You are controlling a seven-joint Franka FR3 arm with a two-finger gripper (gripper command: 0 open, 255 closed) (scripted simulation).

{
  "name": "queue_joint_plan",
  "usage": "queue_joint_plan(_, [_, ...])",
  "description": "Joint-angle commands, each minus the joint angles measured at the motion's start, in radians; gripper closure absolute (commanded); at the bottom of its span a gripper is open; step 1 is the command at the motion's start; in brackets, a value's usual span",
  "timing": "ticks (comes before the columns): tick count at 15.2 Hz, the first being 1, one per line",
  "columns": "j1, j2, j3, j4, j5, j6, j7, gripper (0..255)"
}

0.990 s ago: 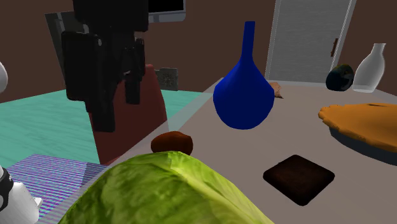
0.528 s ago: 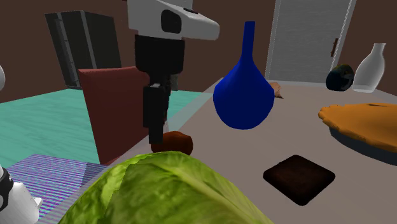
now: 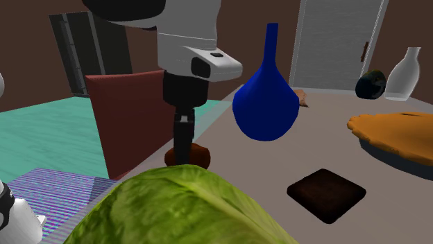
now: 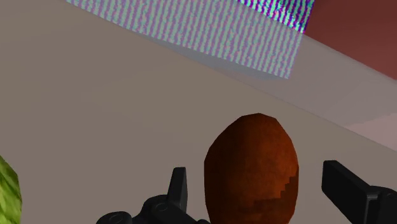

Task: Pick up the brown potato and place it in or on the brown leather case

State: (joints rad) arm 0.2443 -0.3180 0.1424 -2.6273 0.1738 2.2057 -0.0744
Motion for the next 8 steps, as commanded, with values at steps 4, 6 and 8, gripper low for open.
queue_joint_plan(4, [0.003, 0.023, 0.005, -0.025, 0.006, 0.049, -0.001, 0])
queue_joint_plan(6, [0.003, 0.023, 0.005, -0.025, 0.006, 0.049, -0.001, 0])
queue_joint_plan(8, [0.003, 0.023, 0.005, -0.025, 0.006, 0.049, -0.001, 0])
